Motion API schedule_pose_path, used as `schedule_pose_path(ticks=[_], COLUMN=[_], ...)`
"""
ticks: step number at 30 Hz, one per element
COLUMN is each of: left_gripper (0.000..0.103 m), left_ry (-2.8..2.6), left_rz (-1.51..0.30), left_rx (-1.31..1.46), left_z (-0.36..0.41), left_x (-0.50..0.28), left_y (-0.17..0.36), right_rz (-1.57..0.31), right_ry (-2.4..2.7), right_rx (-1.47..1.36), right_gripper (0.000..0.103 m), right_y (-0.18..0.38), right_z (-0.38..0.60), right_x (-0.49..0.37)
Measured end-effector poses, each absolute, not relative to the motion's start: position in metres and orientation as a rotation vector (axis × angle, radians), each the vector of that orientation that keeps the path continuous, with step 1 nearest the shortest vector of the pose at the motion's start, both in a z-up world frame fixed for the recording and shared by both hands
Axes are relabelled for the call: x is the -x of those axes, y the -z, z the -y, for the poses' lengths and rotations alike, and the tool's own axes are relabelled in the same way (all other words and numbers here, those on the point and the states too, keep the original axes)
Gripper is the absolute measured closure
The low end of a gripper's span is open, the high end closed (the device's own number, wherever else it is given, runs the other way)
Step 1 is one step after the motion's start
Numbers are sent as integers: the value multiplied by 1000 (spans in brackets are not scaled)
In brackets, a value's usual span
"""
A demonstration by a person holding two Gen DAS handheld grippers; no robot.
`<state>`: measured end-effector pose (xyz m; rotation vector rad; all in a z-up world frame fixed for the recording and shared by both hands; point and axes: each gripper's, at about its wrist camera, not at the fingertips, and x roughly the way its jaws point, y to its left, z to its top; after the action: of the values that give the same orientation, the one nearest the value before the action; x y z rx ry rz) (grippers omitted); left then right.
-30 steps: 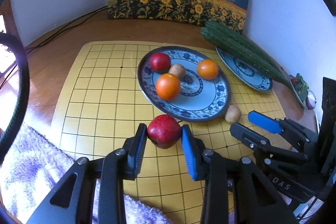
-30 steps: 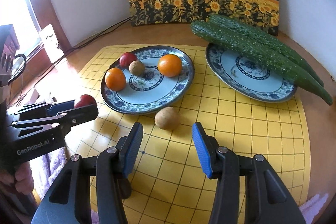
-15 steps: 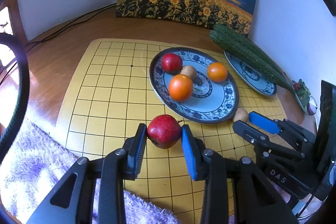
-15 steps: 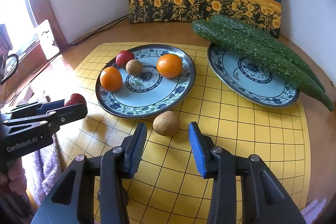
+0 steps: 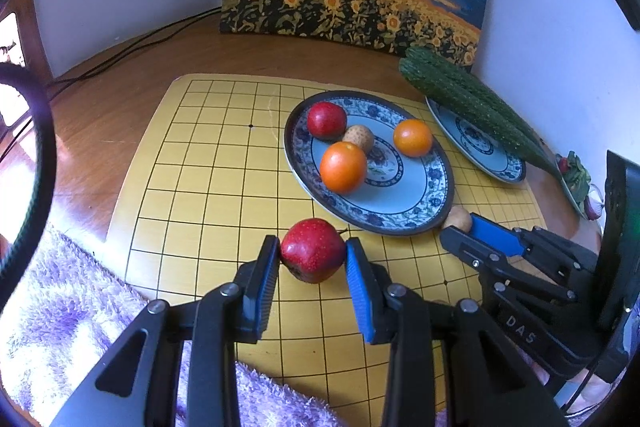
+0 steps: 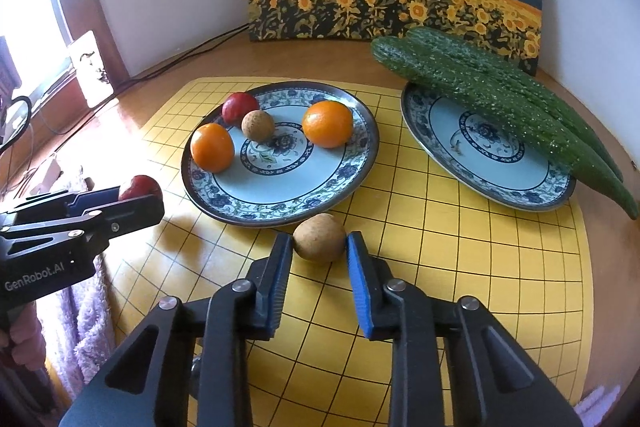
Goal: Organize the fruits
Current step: 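Grasp the second red apple with the left tool while the right tool grasps another brown kiwi, then carry the red apple with the left tool while the right tool carries the kiwi to the plate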
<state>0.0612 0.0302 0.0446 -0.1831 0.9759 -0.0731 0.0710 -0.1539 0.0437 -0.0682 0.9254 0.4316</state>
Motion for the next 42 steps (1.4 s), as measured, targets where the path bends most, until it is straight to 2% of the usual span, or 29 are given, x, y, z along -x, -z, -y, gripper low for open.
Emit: schedule_pose_path(ticks=[22,42], left_gripper=[68,68], left_ry=[121,136], left_rz=[-933,-949], left_rx=[128,106], left_z=[-11,5], left_x=[-73,-98], left_y=[-62,-42], right_rz=[-888,-874], right_ry=[-422,-445], right_rx=[-6,21], right_gripper=[74,74], right_y=[-61,-67], right_z=[166,160], right_x=[-69,-80])
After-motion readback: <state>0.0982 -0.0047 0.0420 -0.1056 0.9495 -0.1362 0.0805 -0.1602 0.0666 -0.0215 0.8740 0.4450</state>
